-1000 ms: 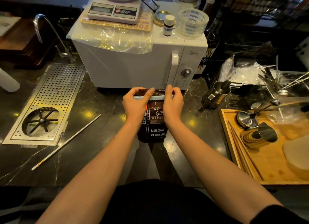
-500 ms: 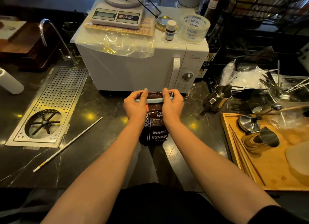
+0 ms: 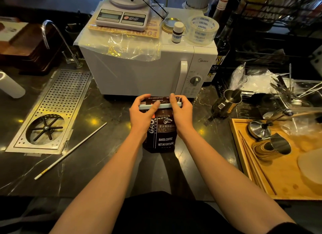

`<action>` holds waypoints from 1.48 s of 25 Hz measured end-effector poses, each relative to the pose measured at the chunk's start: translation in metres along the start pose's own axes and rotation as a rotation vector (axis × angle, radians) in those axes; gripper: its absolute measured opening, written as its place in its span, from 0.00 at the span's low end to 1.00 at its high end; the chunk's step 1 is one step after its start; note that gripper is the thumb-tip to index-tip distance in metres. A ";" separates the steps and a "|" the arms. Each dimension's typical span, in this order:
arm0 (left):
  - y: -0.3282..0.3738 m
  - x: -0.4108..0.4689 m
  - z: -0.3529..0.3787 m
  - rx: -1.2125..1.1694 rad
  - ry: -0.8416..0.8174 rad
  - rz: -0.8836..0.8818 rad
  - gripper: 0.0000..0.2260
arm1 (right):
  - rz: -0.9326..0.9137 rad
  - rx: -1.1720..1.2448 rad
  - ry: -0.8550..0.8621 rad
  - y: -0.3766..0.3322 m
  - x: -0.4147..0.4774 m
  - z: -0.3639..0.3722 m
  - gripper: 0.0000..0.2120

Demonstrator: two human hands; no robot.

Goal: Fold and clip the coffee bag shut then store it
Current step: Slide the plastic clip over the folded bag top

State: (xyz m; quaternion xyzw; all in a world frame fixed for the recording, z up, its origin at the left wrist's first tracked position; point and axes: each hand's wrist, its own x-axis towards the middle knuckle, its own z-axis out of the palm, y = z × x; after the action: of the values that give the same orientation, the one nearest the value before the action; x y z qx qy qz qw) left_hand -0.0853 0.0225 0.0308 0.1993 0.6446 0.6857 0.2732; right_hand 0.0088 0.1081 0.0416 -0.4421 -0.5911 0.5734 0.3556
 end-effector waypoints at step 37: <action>0.001 0.007 -0.005 -0.068 0.017 -0.134 0.11 | -0.086 -0.075 0.123 0.001 0.001 0.002 0.14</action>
State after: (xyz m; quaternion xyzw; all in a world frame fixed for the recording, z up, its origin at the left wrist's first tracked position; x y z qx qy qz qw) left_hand -0.0942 0.0229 0.0305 0.1402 0.6351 0.6891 0.3196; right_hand 0.0064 0.1079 0.0401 -0.4636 -0.6076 0.5068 0.3987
